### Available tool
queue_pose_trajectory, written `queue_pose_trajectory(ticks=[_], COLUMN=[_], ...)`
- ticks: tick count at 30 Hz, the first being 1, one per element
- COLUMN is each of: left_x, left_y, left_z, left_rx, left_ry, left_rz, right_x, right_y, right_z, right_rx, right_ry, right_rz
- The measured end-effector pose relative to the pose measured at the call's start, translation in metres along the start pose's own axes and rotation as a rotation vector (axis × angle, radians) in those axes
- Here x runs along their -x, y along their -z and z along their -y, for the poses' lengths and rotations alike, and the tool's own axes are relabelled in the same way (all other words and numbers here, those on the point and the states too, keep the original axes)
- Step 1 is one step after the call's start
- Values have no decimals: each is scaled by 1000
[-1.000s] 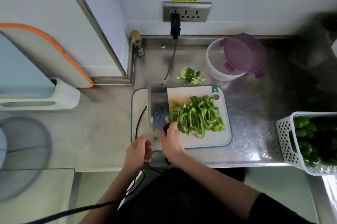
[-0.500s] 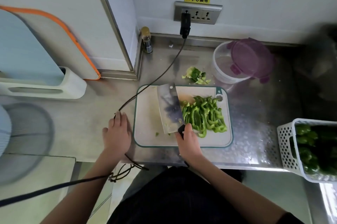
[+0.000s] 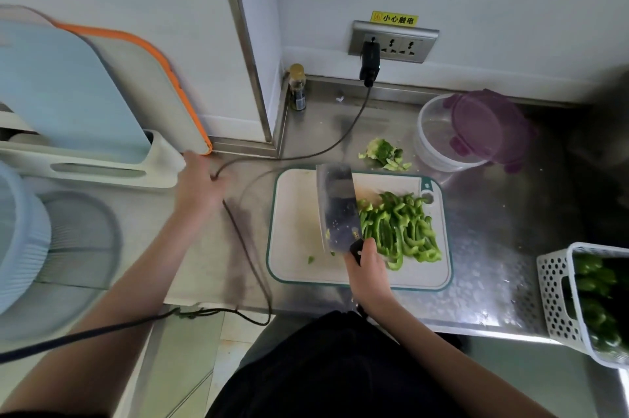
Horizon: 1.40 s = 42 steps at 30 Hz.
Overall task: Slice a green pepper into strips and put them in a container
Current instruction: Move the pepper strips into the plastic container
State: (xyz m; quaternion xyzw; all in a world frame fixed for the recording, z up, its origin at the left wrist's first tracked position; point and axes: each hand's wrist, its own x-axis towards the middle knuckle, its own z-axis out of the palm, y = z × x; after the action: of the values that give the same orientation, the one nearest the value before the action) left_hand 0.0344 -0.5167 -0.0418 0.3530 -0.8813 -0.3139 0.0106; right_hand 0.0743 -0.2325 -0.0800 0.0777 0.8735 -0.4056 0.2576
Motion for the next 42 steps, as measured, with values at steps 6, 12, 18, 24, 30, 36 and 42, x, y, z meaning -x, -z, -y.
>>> queue_pose_trajectory(ticks=[6, 12, 18, 24, 30, 36, 42], left_x=[-34, -23, 14, 56, 56, 23, 4], left_y=[70, 37, -5, 14, 19, 74, 118], left_z=[-82, -60, -4, 41, 46, -34, -98], left_rx=[368, 366, 352, -369, -212, 377, 508], left_ry=[-135, -156, -67, 434, 476, 90, -260], left_rz=[-231, -43, 364, 506, 881, 437, 146], right_x=[-6, -13, -16, -20, -25, -25, -28], right_y=[0, -3, -7, -11, -16, -14, -13], right_z=[11, 16, 17, 18, 21, 22, 21], right_rx=[-28, -57, -90, -66, -43, -13, -38], right_ry=[0, 13, 5, -12, -13, 10, 3], right_rz=[-32, -13, -9, -13, 12, 25, 28])
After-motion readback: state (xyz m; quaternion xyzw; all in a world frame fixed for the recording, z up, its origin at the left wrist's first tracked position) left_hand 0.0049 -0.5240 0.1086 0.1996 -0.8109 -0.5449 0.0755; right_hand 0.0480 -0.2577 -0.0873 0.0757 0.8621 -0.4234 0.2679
